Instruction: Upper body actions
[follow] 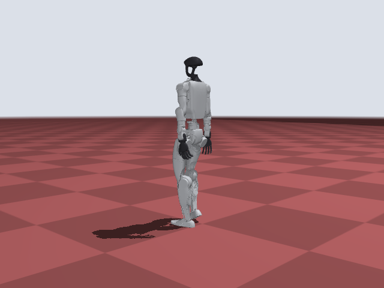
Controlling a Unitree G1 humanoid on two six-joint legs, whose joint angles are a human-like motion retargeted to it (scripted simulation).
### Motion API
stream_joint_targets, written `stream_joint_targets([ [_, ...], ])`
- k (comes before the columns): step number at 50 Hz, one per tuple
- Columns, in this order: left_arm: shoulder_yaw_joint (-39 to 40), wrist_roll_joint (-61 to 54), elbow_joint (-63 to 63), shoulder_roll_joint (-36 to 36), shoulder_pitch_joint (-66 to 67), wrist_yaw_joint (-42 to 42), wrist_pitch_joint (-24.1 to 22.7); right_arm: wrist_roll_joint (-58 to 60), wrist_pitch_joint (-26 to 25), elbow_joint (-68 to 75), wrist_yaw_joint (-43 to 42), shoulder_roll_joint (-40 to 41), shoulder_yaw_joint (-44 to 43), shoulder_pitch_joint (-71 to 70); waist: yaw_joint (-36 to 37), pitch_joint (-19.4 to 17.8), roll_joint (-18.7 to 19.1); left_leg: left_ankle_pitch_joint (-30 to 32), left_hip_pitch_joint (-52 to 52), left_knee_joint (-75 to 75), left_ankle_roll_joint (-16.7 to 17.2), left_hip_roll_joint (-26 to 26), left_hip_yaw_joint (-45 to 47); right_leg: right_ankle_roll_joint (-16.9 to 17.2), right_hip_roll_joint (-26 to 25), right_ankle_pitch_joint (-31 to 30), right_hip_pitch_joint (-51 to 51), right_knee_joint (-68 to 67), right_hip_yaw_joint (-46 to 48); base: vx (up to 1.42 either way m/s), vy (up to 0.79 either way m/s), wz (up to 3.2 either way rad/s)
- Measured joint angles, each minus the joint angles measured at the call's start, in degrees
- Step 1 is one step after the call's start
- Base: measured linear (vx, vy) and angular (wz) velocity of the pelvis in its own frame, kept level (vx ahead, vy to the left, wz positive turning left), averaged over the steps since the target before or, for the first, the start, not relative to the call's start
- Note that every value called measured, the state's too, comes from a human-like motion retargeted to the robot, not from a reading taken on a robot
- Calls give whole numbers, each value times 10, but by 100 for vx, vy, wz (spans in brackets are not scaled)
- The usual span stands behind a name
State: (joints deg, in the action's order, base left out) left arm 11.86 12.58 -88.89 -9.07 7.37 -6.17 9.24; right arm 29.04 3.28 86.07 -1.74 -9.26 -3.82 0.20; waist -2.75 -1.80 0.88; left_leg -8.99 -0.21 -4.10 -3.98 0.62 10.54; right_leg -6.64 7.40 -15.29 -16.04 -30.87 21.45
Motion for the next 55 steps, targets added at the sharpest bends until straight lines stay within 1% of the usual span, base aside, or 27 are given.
stream_joint_targets([
  [2,-12,4,2,-3,-7,4,2,-5,-2,9,-4,-3,-8,9,-12,-10,-3,2,7,1,-4,2,-3,-10,-5,0,-18,70,6,4,4,51],
  [5,-27,-1,17,-5,-18,8,-3,-12,-8,24,-8,-7,-19,22,-40,-44,-8,4,30,4,-10,4,-9,-32,-19,15,-53,204,-9,-1,1,48],
  [8,-34,-12,33,-7,-31,0,-7,-23,-17,41,-17,-6,-22,28,-56,-74,-2,8,49,10,-14,-10,-5,-59,-35,33,-100,271,-33,-6,3,7],
  [10,-32,-15,44,-7,-40,0,-7,-32,-22,60,-20,-6,-25,28,-63,-87,2,11,55,13,-16,-20,0,-70,-40,35,-134,285,-43,-8,1,-8],
  [13,-34,-23,55,-4,-48,6,-12,-43,-28,84,-20,-3,-33,31,-62,-93,5,14,51,13,-16,-30,10,-80,-38,20,-169,262,-43,0,0,0],
  [17,-40,-36,66,0,-57,4,-16,-53,-32,96,-19,2,-38,40,-71,-100,8,13,44,4,-16,-38,2,-82,-26,-2,-168,215,-22,-1,0,20],
  [19,-40,-36,71,2,-57,0,-19,-53,-32,98,-18,5,-35,45,-74,-102,6,11,44,-1,-14,-39,-5,-76,-22,-11,-144,200,-16,1,-2,24],
  [22,-36,-31,74,6,-53,2,-22,-45,-33,102,-16,6,-29,46,-73,-97,-4,8,45,-3,-13,-28,-11,-53,-16,-24,-99,196,-21,3,-1,4],
  [27,-28,-29,66,17,-18,5,-25,-29,-32,98,-18,5,-16,55,-57,-64,-25,7,41,2,-11,1,-21,-2,-4,-44,7,216,-4,10,-6,3],
  [28,-25,-28,62,19,-9,5,-24,-29,-30,93,-20,4,-13,55,-49,-55,-31,7,38,4,-11,10,-21,11,0,-46,33,221,3,7,-6,-37],
  [30,-12,-22,41,11,-12,-2,-17,-30,-32,88,-11,1,-9,35,-20,-51,-49,2,37,3,-11,28,-9,38,9,-45,73,217,2,3,-7,-81],
  [33,3,-16,16,8,1,1,-9,-27,-31,69,-7,1,-1,18,11,-33,-61,0,30,8,-8,44,-1,71,15,-55,134,221,3,0,-9,-79],
  [35,13,-12,1,7,9,4,-5,-23,-29,52,-2,2,4,9,22,-20,-67,-1,22,9,-6,50,4,105,14,-19,162,220,-12,-2,-9,-57],
  [37,20,-11,-13,6,21,8,2,-20,-21,26,4,5,11,-1,27,-1,-70,1,10,12,-2,54,5,106,7,35,198,239,12,-3,-13,-34],
  [38,23,-12,-19,5,25,11,4,-19,-17,11,9,6,16,-5,28,4,-75,1,7,13,-1,59,6,101,6,51,210,258,35,-5,-14,-27],
  [40,29,-14,-25,5,29,16,8,-17,-6,-18,20,10,25,-12,33,11,-83,2,4,16,2,67,11,85,11,39,224,310,83,-7,-18,-30],
  [43,40,-20,-20,9,29,19,8,-9,7,-57,34,13,40,-26,48,18,-82,4,-4,20,11,58,28,94,16,30,195,307,29,-13,-18,-58],
  [45,45,-26,-10,15,25,15,7,1,13,-76,38,12,52,-38,45,24,-75,9,-17,21,15,47,31,84,10,33,170,295,14,-21,-17,-35],
  [50,35,-51,13,24,-3,9,0,20,21,-100,30,7,76,-56,15,2,-55,26,-22,24,21,23,40,65,-15,53,165,279,10,-22,-22,18],
  [55,-10,-29,17,11,-62,8,3,14,15,-62,14,4,50,-28,-7,4,-45,49,-35,27,34,7,29,59,-25,66,173,288,29,-14,-22,75],
])
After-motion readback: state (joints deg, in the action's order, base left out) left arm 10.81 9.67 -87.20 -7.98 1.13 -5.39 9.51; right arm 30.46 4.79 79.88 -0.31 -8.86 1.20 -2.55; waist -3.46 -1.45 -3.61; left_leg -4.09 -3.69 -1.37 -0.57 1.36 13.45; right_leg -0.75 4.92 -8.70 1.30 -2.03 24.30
